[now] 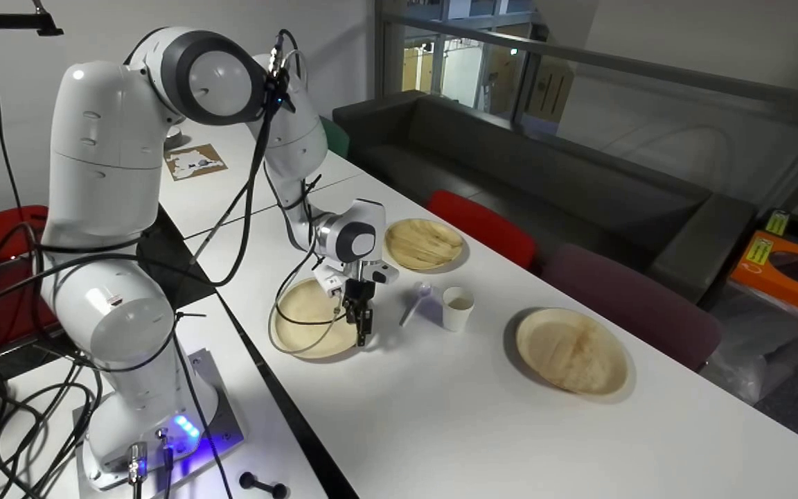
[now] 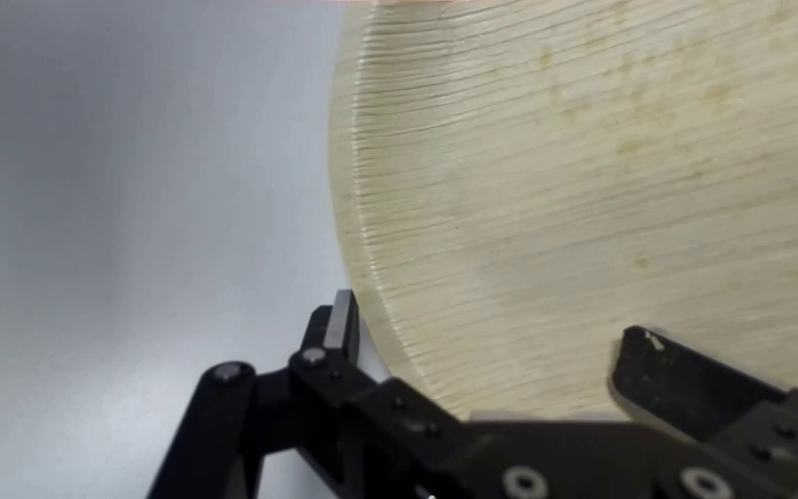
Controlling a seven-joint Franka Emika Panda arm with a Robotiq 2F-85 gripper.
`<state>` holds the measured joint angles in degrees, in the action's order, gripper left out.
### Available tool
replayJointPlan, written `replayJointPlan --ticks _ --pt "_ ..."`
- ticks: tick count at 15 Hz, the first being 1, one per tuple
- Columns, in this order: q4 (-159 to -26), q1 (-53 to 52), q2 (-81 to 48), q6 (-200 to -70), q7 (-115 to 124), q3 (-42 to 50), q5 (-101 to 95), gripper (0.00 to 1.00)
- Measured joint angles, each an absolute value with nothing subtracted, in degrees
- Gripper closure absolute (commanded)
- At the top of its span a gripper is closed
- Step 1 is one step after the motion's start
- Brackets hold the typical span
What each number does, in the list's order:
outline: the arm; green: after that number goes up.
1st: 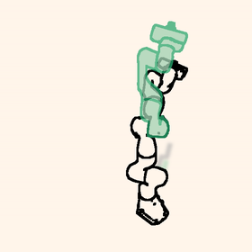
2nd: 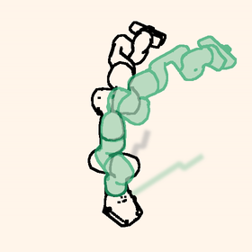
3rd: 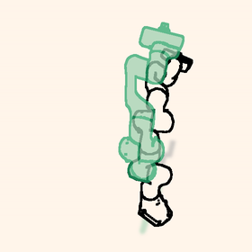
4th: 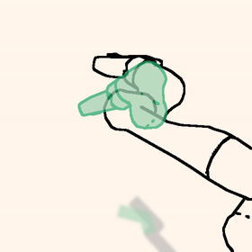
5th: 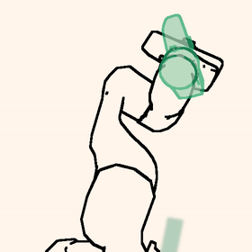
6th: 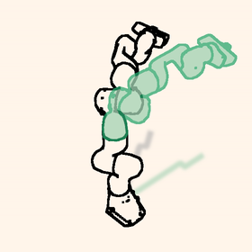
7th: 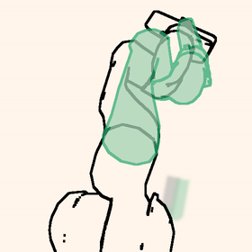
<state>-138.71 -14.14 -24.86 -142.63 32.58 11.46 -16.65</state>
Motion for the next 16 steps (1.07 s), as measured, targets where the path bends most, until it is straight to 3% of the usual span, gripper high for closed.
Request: replayJointPlan --ticks 16 --pt "-144.31 -19.29 -22.87 -151.01 37.88 11.02 -22.58 0.00"
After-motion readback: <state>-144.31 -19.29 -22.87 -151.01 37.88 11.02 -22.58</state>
